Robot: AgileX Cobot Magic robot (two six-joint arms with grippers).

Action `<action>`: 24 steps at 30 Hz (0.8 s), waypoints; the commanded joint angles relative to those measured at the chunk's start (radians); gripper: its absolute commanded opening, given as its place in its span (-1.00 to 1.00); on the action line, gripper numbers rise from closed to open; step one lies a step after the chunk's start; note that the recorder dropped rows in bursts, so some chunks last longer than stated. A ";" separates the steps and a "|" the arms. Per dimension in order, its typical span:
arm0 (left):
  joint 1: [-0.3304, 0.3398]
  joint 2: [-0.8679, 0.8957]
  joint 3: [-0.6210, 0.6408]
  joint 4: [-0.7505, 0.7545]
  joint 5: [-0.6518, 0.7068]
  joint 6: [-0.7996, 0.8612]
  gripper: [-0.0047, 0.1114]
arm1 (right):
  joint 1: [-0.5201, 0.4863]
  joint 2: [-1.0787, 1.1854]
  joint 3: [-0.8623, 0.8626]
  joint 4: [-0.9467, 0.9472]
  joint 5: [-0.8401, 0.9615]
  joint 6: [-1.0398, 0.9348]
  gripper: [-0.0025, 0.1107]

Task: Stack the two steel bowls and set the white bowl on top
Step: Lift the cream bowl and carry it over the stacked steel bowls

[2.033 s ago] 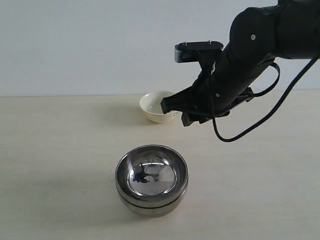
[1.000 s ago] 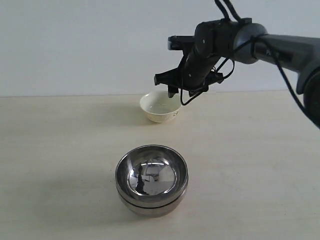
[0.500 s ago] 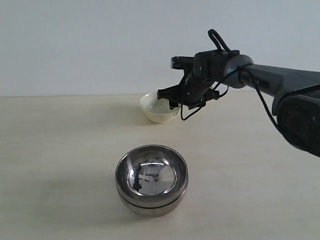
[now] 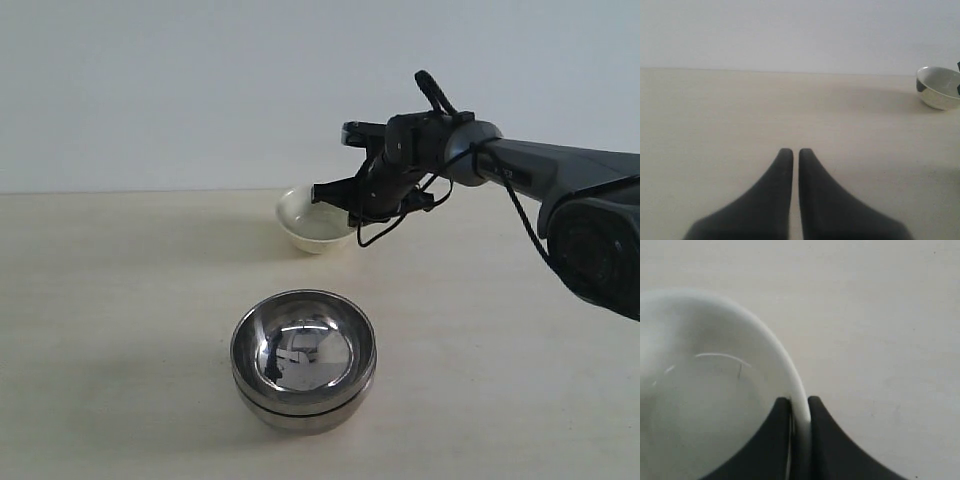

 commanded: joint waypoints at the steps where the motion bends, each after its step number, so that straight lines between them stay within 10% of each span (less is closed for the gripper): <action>1: 0.002 -0.004 0.003 -0.006 -0.008 -0.009 -0.85 | -0.008 -0.006 -0.003 0.016 0.018 0.000 -0.96; 24: 0.002 -0.004 0.003 -0.006 -0.008 -0.009 -0.85 | -0.009 -0.374 0.158 0.047 0.318 -0.090 -0.96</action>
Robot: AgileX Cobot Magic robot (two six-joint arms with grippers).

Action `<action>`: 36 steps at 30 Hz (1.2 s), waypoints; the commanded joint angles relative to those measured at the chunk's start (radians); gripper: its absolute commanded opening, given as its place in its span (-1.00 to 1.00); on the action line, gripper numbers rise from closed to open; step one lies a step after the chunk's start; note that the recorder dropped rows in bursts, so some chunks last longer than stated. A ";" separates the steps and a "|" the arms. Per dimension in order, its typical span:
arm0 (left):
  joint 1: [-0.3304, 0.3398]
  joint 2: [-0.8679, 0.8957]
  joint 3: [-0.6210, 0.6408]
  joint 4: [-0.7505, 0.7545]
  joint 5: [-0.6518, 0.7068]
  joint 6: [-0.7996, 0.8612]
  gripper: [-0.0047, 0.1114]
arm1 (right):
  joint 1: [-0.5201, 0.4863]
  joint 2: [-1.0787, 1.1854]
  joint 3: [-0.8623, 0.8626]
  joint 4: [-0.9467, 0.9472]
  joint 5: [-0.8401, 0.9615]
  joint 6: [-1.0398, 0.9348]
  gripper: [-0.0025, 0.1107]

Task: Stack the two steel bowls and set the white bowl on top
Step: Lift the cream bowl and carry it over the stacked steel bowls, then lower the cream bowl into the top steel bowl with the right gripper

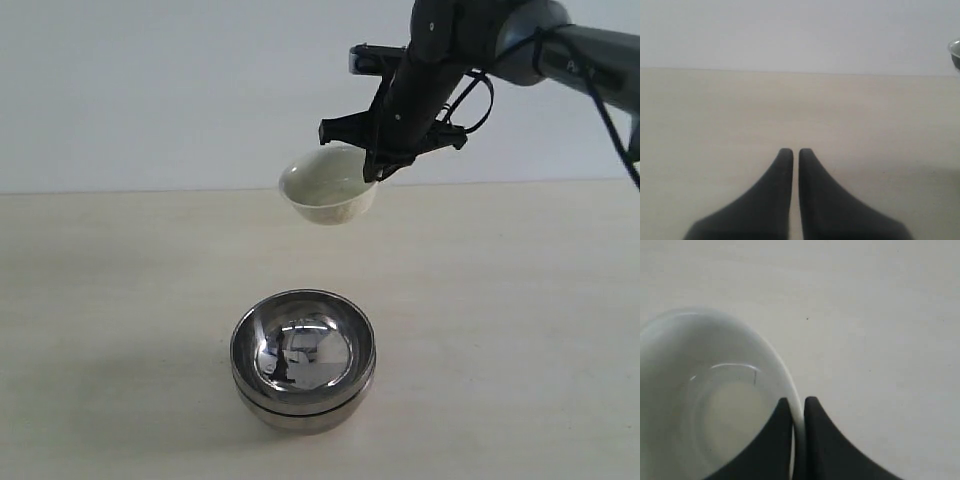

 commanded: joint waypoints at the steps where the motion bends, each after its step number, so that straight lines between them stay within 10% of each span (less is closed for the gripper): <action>1: 0.002 -0.004 0.003 -0.006 -0.008 -0.009 -0.85 | -0.007 -0.121 0.138 0.025 -0.041 -0.025 -0.96; 13: 0.002 -0.004 0.003 -0.006 -0.008 -0.009 -0.85 | 0.006 -0.649 0.863 0.097 -0.291 -0.080 -0.96; 36: 0.002 -0.004 0.003 -0.006 -0.008 -0.009 -0.85 | 0.140 -0.678 1.074 0.482 -0.476 -0.429 -0.96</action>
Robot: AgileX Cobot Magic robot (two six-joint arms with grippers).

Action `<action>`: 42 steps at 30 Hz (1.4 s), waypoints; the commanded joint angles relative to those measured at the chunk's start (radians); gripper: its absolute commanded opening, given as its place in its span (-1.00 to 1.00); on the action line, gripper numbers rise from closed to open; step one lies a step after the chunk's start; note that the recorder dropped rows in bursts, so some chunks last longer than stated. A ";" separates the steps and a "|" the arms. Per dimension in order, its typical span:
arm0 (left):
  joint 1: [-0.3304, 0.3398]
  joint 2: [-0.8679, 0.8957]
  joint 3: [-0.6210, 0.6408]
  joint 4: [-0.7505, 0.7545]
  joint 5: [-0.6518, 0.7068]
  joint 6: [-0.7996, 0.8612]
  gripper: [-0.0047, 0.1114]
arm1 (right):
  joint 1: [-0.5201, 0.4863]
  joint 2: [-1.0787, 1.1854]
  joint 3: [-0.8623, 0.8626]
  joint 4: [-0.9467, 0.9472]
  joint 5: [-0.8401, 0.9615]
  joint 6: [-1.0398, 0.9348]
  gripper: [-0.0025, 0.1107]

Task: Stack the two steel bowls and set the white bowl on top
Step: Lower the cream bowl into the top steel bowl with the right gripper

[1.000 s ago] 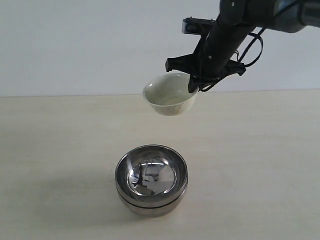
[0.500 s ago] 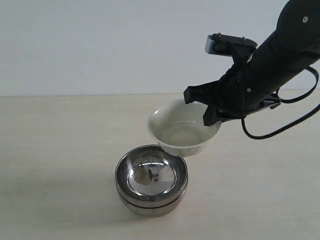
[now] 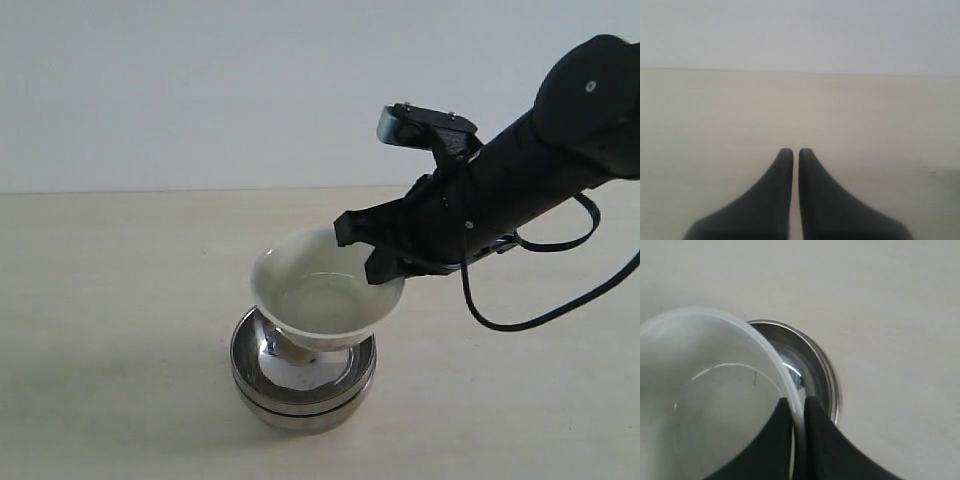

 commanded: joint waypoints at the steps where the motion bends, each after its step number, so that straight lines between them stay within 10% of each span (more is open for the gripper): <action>1: 0.002 -0.004 0.003 -0.006 -0.008 -0.009 -0.85 | 0.056 -0.012 0.001 0.023 -0.060 -0.014 -0.96; 42: 0.002 -0.004 0.003 -0.006 -0.008 -0.009 -0.85 | 0.070 0.138 0.001 0.053 -0.113 -0.047 -0.96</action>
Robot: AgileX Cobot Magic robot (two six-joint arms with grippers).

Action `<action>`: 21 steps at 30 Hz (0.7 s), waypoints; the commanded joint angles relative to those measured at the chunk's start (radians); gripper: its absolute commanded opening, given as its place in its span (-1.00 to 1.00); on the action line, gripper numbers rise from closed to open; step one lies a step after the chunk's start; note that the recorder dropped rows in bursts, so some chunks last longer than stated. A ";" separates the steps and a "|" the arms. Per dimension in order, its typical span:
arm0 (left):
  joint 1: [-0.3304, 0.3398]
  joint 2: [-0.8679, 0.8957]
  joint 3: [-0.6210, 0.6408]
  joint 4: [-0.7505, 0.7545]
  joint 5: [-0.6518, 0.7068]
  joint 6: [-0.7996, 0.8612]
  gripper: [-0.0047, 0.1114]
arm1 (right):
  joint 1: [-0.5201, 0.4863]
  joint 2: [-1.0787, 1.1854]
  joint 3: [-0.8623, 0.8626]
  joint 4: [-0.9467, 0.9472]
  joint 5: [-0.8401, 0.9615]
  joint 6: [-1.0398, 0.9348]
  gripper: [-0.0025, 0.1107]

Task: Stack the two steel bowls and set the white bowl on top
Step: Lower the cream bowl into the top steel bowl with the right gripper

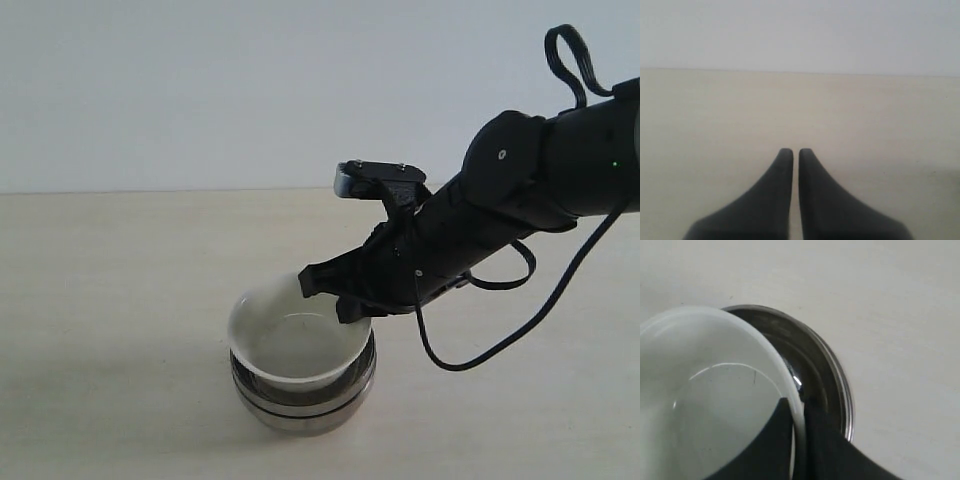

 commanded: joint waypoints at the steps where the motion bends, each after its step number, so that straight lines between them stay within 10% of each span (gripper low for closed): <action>1: 0.002 -0.004 0.003 -0.006 -0.008 -0.009 -0.85 | 0.001 -0.003 0.001 0.022 -0.008 -0.001 -0.96; 21: 0.002 -0.004 0.003 -0.006 -0.008 -0.009 -0.85 | 0.001 0.064 0.001 0.052 -0.039 -0.022 -0.96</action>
